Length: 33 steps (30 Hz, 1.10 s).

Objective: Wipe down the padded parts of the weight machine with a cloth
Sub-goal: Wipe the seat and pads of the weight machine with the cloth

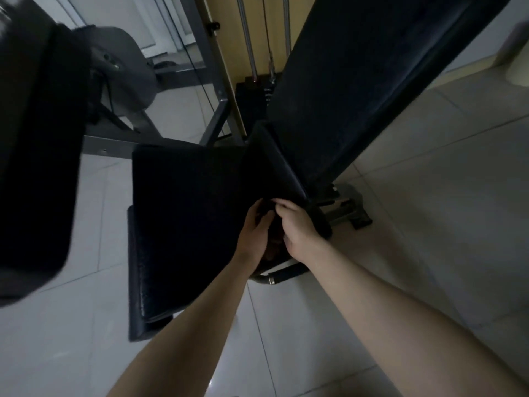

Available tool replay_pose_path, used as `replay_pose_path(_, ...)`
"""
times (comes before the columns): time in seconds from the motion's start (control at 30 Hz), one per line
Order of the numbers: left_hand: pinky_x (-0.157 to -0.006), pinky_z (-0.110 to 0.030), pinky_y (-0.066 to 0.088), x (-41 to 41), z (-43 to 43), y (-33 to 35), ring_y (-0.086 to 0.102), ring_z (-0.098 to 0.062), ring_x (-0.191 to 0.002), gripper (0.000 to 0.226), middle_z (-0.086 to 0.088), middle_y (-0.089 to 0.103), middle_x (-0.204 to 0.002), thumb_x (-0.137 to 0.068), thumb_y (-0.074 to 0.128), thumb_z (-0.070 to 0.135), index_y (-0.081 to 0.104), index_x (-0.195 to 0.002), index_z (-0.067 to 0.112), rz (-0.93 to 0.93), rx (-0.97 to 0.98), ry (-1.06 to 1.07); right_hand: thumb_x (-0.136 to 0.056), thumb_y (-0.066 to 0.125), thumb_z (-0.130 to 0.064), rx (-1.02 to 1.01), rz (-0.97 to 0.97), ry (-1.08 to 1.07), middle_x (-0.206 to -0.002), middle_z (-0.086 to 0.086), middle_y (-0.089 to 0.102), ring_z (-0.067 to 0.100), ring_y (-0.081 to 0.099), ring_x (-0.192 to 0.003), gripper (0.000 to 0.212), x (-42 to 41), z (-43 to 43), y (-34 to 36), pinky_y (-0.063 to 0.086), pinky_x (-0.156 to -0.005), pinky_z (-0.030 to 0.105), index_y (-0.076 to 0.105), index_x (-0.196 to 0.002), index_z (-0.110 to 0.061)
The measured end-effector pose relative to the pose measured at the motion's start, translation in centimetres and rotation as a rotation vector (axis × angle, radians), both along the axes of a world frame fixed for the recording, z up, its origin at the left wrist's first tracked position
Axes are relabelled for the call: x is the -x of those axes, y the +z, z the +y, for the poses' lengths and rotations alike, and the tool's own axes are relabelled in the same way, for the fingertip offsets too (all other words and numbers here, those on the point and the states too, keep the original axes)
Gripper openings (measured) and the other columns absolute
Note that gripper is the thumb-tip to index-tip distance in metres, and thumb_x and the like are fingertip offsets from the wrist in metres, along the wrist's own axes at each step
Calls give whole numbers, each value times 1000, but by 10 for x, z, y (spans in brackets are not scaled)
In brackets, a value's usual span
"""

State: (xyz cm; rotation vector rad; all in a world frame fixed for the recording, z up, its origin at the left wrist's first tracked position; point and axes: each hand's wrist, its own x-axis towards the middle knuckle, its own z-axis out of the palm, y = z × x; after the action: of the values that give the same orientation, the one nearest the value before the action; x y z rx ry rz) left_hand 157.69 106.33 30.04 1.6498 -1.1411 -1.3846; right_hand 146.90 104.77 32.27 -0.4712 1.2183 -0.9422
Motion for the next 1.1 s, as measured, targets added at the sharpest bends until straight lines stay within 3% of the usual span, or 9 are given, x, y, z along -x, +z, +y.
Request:
replay_pose_path(0.17, -92, -44, 57, 0, -32, 49, 67, -20, -110, 27, 0, 67, -120, -100, 57, 32, 56, -126, 37, 136, -10, 124, -104, 42, -21, -18, -41, 89, -116, 6, 68, 20, 66, -103, 30, 7, -35, 56, 57, -82, 37, 70, -114, -23)
replay_pose_path(0.37, -73, -10, 47, -21, -119, 65, 64, -8, -99, 23, 11, 64, -108, -100, 56, 20, 57, -121, 30, -196, 109, 256, -104, 36, -22, 232, 506, 357, -129, -2, 62, 15, 59, -116, 35, -27, -122, 75, 48, -97, 29, 61, -129, -26)
replay_pose_path(0.5, -99, -32, 47, -59, -203, 37, 58, -15, -115, 32, 5, 56, -131, -101, 51, 21, 54, -132, 28, -401, 122, 401, -98, 43, -8, 376, 877, 499, -131, 5, 60, 21, 56, -121, 37, -47, -195, 50, 46, -101, 30, 61, -129, -16)
replay_pose_path(0.6, -107, -36, 40, -95, -255, -4, 47, -23, -130, 36, 0, 42, -146, -102, 46, 17, 51, -136, 26, -690, 115, 104, -90, 53, -1, 570, 1127, 511, -117, 10, 62, 28, 56, -114, 30, -51, -246, 36, 43, -101, 33, 69, -113, -9)
replay_pose_path(0.7, -121, -40, 24, -124, -286, -41, 18, -28, -151, 50, -5, 24, -163, -103, 43, 18, 35, -152, 23, -865, 41, -204, -83, 60, -4, 781, 1425, 596, -114, 9, 64, 32, 52, -122, 25, -56, -291, 27, 23, -115, 43, 74, -103, -10)
replay_pose_path(0.77, -124, -41, 15, -133, -301, -58, 7, -29, -154, 58, -7, 17, -166, -104, 40, 22, 21, -159, 20, -930, 4, -323, -88, 55, -14, 678, 1556, 778, -123, 7, 59, 28, 46, -126, 27, -58, -315, 25, 17, -120, 44, 70, -110, -14)
replay_pose_path(0.83, -124, -42, 13, -130, -311, -68, 5, -31, -155, 58, -8, 16, -167, -106, 37, 23, 16, -160, 18, -1012, 34, -430, -90, 52, -19, 522, 1602, 933, -124, 7, 56, 28, 46, -123, 28, -63, -329, 23, 31, -112, 43, 66, -115, -15)
replay_pose_path(0.97, -122, -40, 17, -127, -343, -83, 21, -30, -151, 54, -8, 31, -161, -104, 42, 22, 30, -156, 18, -946, 115, -510, -94, 49, -14, 199, 1522, 1107, -125, 10, 53, 32, 53, -116, 31, -79, -347, 17, 44, -82, 40, 58, -123, -12)
replay_pose_path(1.1, -114, -37, 29, -111, -379, -97, 37, -29, -143, 55, -5, 37, -159, -102, 50, 26, 35, -155, 23, -830, 112, -663, -95, 49, -9, 6, 1501, 1073, -126, 14, 56, 34, 55, -115, 30, -83, -365, 7, 48, -87, 41, 60, -122, -8)
